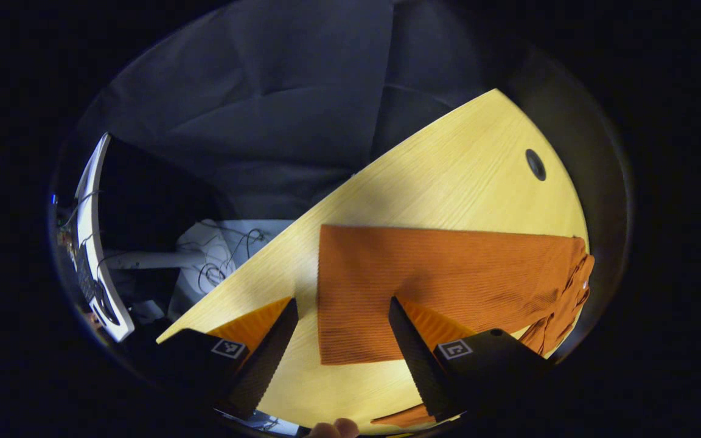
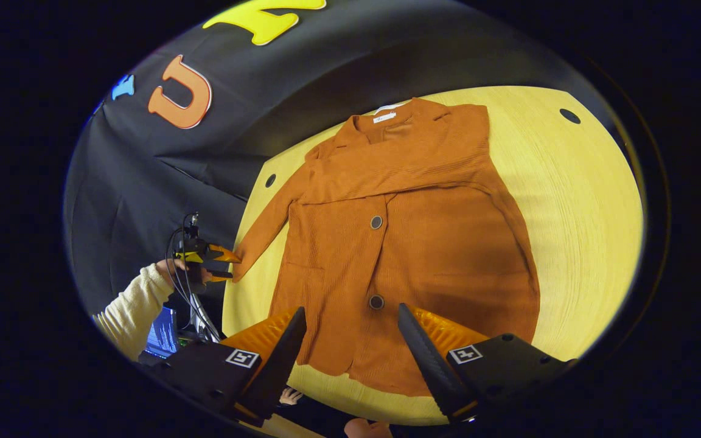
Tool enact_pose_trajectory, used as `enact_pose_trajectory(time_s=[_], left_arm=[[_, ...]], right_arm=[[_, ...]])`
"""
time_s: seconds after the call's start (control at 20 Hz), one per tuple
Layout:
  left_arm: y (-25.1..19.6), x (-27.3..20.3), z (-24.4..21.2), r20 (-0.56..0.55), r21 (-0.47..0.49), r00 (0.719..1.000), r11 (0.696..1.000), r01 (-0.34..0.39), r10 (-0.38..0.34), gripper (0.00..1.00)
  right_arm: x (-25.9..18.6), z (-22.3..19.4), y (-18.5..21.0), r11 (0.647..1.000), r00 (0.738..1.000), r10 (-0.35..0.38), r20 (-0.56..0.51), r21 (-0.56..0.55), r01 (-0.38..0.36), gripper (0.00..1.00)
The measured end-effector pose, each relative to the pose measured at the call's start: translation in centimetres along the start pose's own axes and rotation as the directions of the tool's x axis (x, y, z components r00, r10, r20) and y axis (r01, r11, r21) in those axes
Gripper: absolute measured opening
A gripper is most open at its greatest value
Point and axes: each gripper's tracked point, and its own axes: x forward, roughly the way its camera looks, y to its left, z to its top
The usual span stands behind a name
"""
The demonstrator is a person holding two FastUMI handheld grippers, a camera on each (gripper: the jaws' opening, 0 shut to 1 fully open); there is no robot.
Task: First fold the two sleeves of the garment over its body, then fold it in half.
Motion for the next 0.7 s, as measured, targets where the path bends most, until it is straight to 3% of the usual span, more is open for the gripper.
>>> enact_pose_trajectory(time_s=[0.05,0.15,0.25,0.3,0.35,0.45,0.6,0.7], left_arm=[[0.1,0.1,0.1,-0.013,-0.006,1.0,1.0,-0.007,0.007,0.95],[-0.1,0.1,0.2,-0.036,-0.001,0.999,1.0,-0.012,0.012,0.95],[-0.6,0.2,0.6,-0.047,0.002,0.999,1.0,-0.011,0.011,0.94],[-1.0,0.1,0.7,-0.054,-0.001,0.998,1.0,-0.011,0.011,0.8],[-1.4,0.0,0.7,-0.058,0.002,0.998,1.0,-0.009,0.009,0.83],[-2.3,-0.1,0.8,-0.061,0.019,0.998,1.0,0.004,-0.003,0.68],[-3.9,0.0,0.8,-0.064,0.032,0.998,0.999,0.032,-0.029,0.26],[-3.9,0.1,0.8,-0.063,0.049,0.998,0.999,0.011,-0.008,0.1]], right_arm=[[-0.2,-0.2,0.3,1.0,1.0,0.008,0.0,-0.001,-0.008,0.97],[-0.4,-0.9,0.4,1.0,1.0,0.01,-0.011,-0.013,-0.01,0.97],[-0.7,-1.6,0.3,0.999,1.0,0.002,-0.019,-0.033,-0.003,0.97],[-0.8,-2.0,0.3,0.999,1.0,0.003,-0.024,-0.038,-0.004,0.96],[-0.9,-2.4,0.4,0.999,0.999,0.005,-0.031,-0.039,-0.006,0.96],[-1.1,-3.0,0.1,0.999,0.999,0.0,-0.043,-0.039,-0.001,0.97],[-1.6,-3.3,-0.4,0.999,0.999,-0.011,-0.05,-0.037,0.009,0.96],[-2.1,-3.3,-0.8,0.999,0.999,-0.02,-0.047,-0.036,0.018,0.96]])
